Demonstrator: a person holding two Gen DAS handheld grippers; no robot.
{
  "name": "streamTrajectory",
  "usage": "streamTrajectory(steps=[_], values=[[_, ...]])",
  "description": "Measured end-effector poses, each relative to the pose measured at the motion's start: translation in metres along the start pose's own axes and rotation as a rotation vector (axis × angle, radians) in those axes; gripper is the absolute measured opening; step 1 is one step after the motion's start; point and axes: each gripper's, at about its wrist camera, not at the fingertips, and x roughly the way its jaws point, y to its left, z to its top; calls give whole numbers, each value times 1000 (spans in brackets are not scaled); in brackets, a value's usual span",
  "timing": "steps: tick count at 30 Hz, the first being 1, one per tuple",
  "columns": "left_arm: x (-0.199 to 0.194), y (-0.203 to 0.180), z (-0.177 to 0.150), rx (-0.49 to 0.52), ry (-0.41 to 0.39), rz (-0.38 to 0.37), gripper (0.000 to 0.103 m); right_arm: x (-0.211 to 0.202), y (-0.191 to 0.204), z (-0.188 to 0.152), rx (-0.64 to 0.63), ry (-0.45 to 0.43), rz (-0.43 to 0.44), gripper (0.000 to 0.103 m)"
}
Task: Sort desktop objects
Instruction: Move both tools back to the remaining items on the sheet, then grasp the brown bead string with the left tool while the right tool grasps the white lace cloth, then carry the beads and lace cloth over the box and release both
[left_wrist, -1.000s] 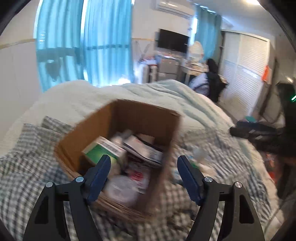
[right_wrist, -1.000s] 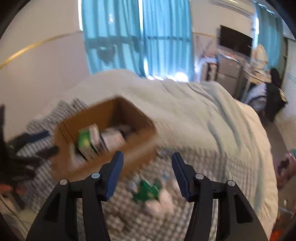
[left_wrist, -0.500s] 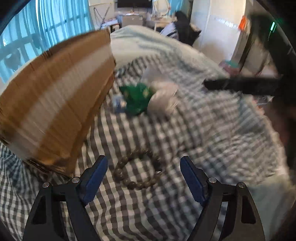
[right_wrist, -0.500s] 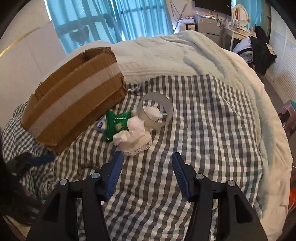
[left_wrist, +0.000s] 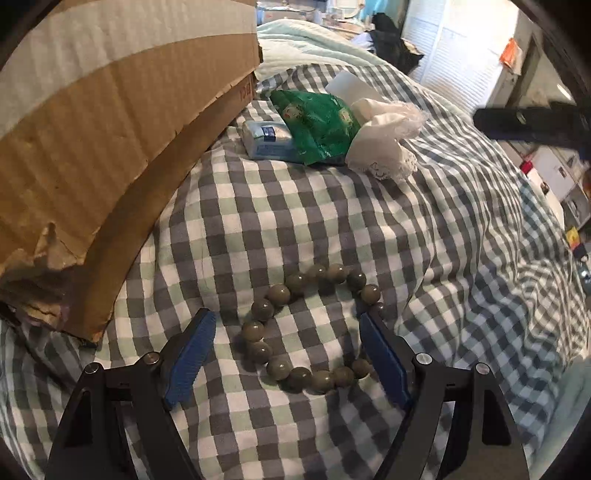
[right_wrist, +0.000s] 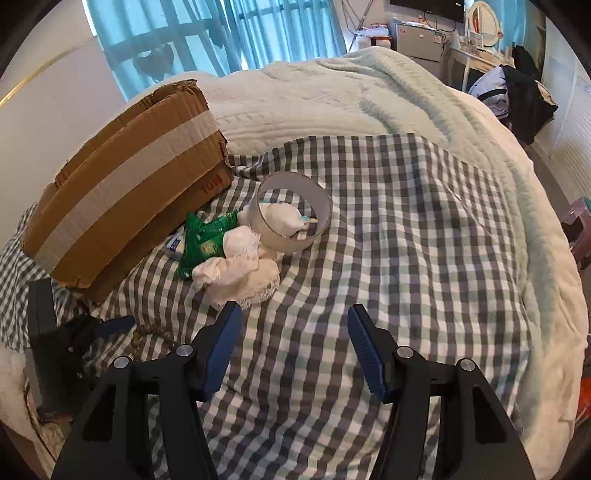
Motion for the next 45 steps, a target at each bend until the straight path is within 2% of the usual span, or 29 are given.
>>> streamTrajectory(steps=[1,2,5,6,7,9,12,13,14,15,16,20,25,32,36,40,42,45], values=[[1,-1,-2,15,-3,20,68,3,3,3,-3,5,13,59],[1,-1,-6,41,-9,22,68,5,7,6,-8,7,23,59],[-3,5,-10,27,-18,-14,55,14,18,15,-18,11,59,60],[-4,7,-11,19,-18,-25,48,17,22,18,-24,12,64,60],[-5,10,-11,4,-14,-41,32,20,26,21,-32,11,69,60],[-5,12,-11,-17,3,-60,22,31,34,25,-51,25,78,60],[-6,10,-13,-14,11,-66,17,51,42,27,-67,77,63,59],[-8,10,-13,-18,12,-70,14,55,43,26,-66,88,60,55],[-10,11,-14,-29,11,-80,13,57,45,25,-67,102,54,38],[-12,12,-14,-44,7,-87,12,59,47,23,-74,119,46,17],[-14,12,-14,-51,6,-91,12,58,50,22,-87,126,43,11],[-25,11,-16,-55,-4,-82,11,44,57,10,-92,122,46,9],[-58,2,-16,-59,-75,-92,11,17,61,-6,-63,114,53,9],[-88,5,13,-49,-150,-73,11,-27,72,-13,-80,49,45,9],[-121,8,19,-31,-175,-47,11,-53,89,-6,-124,19,29,9],[-146,3,34,-13,-245,-15,11,-89,105,15,-154,-39,36,9],[-162,7,48,-37,-287,-6,11,-111,116,24,-179,-69,22,9],[-185,18,69,-81,-308,15,11,-136,127,37,-177,-96,41,9]])
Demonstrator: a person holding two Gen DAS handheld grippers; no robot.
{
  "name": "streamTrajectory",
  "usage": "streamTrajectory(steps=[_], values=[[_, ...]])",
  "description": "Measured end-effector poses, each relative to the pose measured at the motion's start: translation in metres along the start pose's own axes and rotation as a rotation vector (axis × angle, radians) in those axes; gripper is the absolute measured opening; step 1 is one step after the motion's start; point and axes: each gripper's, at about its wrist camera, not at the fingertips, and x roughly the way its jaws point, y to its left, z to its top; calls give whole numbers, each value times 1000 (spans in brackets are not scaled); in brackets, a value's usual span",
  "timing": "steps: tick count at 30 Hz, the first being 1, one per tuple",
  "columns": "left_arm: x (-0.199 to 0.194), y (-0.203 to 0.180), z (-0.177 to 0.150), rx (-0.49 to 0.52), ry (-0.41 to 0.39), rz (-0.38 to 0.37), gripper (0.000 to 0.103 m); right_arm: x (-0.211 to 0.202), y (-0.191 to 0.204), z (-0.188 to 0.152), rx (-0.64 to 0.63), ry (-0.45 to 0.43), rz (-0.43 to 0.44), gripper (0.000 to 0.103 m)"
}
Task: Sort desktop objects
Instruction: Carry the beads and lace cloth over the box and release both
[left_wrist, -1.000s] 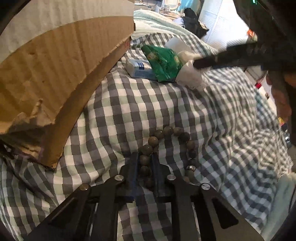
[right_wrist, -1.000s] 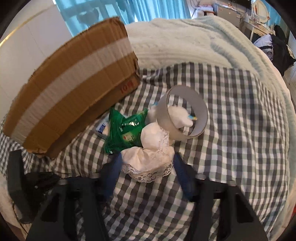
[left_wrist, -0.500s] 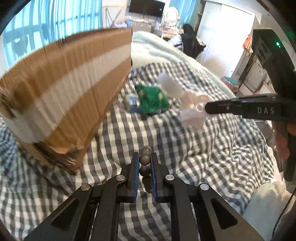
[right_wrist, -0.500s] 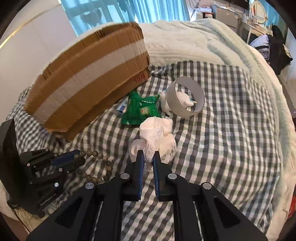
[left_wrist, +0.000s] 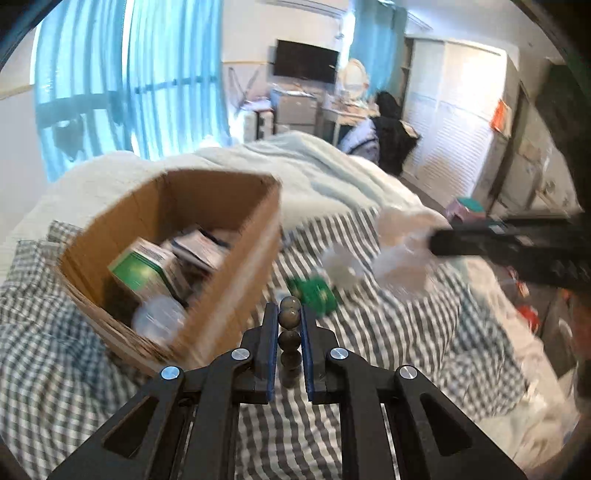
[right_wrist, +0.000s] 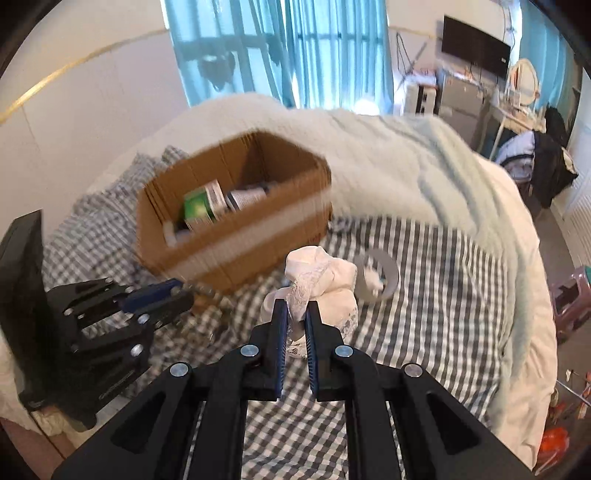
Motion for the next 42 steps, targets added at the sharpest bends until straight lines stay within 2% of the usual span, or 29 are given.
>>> streamTrajectory(steps=[4,8,10,13,17,18,21,27,28,29,30,31,33,36,38,42], values=[[-31,18,38,-45,-23,62,11,-37,22,25,-52,-53,5,9],[-62,35,78,-44,-95,134,11,-57,45,50,-92,-95,24,9],[-67,45,92,-64,-78,142,11,-62,53,69,-96,-120,38,9],[-53,58,106,-82,-43,165,12,-61,63,102,-112,-155,40,9],[-24,84,95,-169,-46,167,12,-29,71,134,-118,-162,60,9],[-12,91,88,-175,-25,168,12,-15,72,139,-111,-156,72,9],[10,103,71,-184,20,193,12,28,76,141,-103,-141,105,9],[24,125,68,-176,-18,216,12,93,76,139,-103,-92,142,9],[26,128,68,-172,-19,210,13,99,74,140,-95,-95,143,12],[27,131,70,-168,-19,206,15,102,71,139,-92,-94,139,26],[29,133,71,-155,-20,201,25,105,68,141,-86,-99,134,47],[31,134,72,-135,-14,206,42,104,64,141,-80,-112,135,54],[33,132,71,-91,-5,240,61,100,52,140,-67,-129,127,57],[32,125,71,-58,-2,228,63,90,29,138,-40,-143,91,59],[31,114,71,-38,-2,216,65,78,11,131,-26,-159,47,66],[23,81,70,-14,-36,162,79,58,-32,105,6,-170,-81,68]])
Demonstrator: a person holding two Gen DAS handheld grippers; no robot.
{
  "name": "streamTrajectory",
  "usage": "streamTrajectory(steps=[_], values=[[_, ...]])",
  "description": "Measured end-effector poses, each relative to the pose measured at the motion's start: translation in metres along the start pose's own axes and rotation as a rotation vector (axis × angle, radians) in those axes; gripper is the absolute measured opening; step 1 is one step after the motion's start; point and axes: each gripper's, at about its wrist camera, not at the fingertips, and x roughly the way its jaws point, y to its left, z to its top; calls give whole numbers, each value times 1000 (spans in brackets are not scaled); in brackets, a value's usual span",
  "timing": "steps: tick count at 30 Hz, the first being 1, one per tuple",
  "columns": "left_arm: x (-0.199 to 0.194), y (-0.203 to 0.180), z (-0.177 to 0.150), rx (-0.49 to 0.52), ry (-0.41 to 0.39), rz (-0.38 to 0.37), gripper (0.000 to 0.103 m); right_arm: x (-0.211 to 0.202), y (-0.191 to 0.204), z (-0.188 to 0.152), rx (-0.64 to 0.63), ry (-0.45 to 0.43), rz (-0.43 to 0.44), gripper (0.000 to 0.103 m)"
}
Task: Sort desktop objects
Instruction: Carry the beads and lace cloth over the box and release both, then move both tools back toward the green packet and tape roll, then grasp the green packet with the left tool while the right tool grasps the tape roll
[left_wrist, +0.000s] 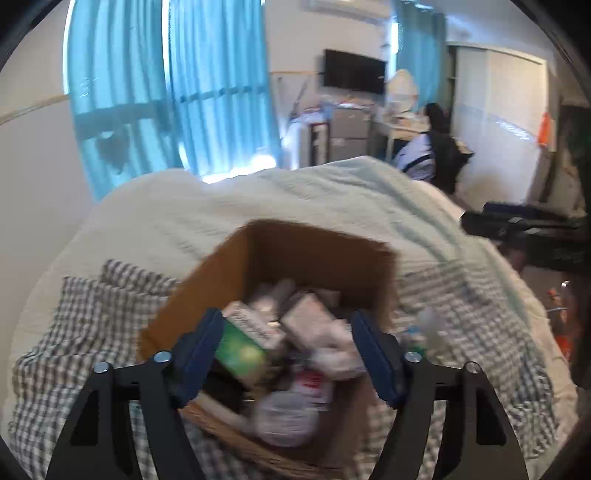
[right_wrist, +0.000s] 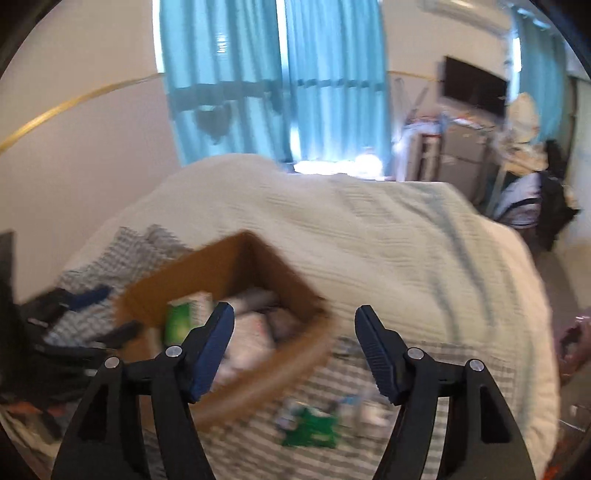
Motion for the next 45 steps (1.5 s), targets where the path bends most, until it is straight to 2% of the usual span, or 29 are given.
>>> streamTrajectory(steps=[3,6,8,13,17,22,27,31,32,33,34,35,36,38,45], values=[[-7,-33,-8,-26,6,-71,94,-12,-34,-24,93,21,-42,68],[-2,-66,-21,-19,58,-154,94,-18,-54,-48,133,45,-76,69],[6,-86,-27,17,101,-180,95,-15,-68,-62,178,72,-75,70],[37,-120,-46,55,174,-187,95,-3,-85,-93,213,134,-81,70],[71,-126,-60,-9,216,-169,95,15,-89,-113,221,166,-62,74],[110,-136,-77,-32,256,-137,95,43,-101,-133,256,206,-34,76],[142,-140,-85,-40,310,-192,95,63,-114,-146,279,230,-21,76],[160,-139,-85,-79,314,-219,94,75,-123,-149,302,242,4,76],[166,-142,-86,-62,317,-213,91,78,-124,-149,307,245,12,76],[171,-145,-87,-37,323,-204,80,80,-124,-150,311,246,22,76],[178,-150,-88,1,337,-188,62,83,-125,-149,315,246,46,76],[183,-152,-90,35,354,-170,51,87,-125,-149,316,246,71,76],[188,-154,-91,65,364,-167,49,89,-124,-148,315,246,83,79],[187,-150,-91,42,345,-176,47,98,-122,-146,310,256,103,87],[168,-128,-92,-35,330,-154,43,133,-113,-148,303,317,152,89]])
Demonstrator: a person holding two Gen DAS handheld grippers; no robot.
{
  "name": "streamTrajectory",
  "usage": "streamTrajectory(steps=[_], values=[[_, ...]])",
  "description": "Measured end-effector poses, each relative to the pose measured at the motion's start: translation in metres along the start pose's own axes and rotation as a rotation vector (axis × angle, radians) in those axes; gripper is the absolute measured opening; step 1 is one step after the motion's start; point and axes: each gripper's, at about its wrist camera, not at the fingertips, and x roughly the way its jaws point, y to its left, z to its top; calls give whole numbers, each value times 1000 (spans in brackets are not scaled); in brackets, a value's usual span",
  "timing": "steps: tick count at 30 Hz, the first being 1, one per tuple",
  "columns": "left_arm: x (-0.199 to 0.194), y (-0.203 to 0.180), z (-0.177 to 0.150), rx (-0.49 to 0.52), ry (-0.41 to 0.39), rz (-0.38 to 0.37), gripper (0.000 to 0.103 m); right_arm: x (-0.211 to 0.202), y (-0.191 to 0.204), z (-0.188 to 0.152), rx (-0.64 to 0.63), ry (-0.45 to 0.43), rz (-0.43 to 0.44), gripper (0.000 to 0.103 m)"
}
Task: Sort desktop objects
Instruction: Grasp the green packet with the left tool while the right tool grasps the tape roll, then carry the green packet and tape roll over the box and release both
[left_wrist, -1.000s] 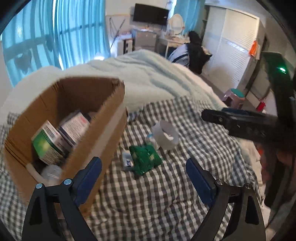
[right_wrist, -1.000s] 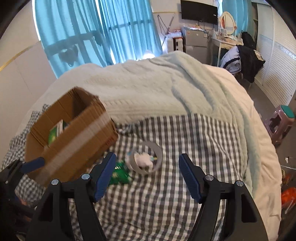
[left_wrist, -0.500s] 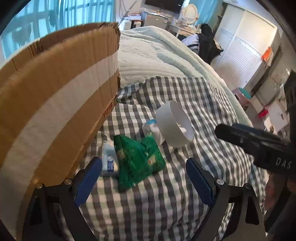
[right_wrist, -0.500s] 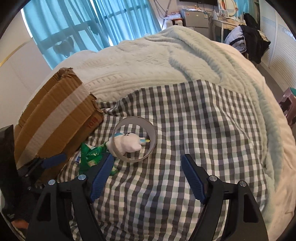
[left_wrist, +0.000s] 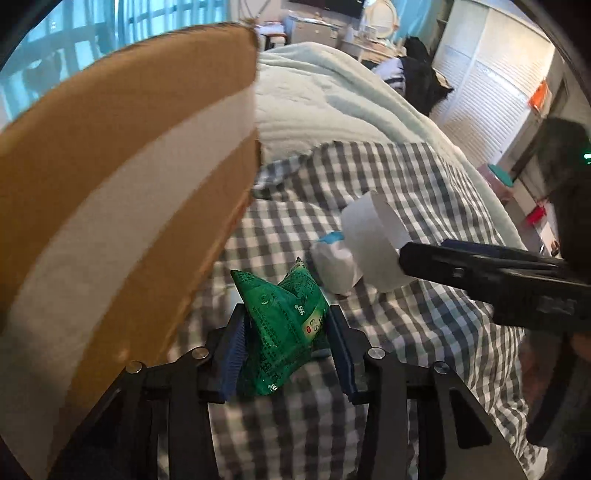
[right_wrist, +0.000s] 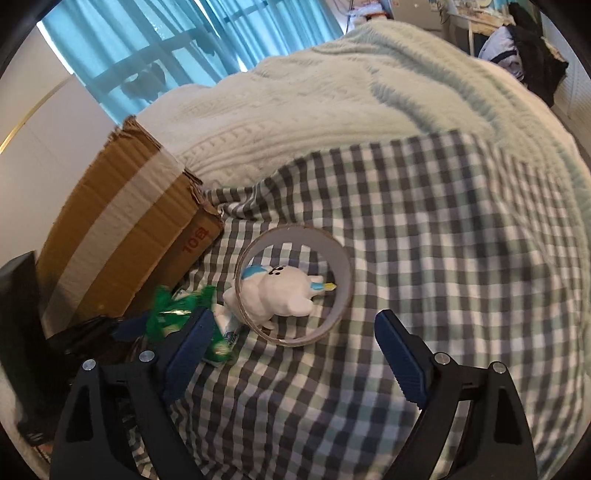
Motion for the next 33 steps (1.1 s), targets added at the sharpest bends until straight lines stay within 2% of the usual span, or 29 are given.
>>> streamTrajectory(steps=[5,9,11,13,19,24,30,33], values=[[-4,3,-5,-9,20,0,43,22,5,7,-21,33,-12,90],[-9,2,-7,-1,26,1,43,42,0,13,42,80,18,90],[-12,4,-8,0,25,1,43,42,-1,13,62,76,39,90],[-15,5,-9,-8,18,7,43,33,0,9,46,54,31,77],[-22,6,-13,-9,26,-3,41,-6,-1,-6,12,-10,-30,78],[-40,0,-12,10,-7,-30,41,-37,10,-10,-12,-52,-52,78],[-90,-3,-3,11,-89,-94,41,-88,50,3,-76,-127,-56,78],[-128,3,8,6,-163,-133,41,-117,71,13,-88,-153,-9,78]])
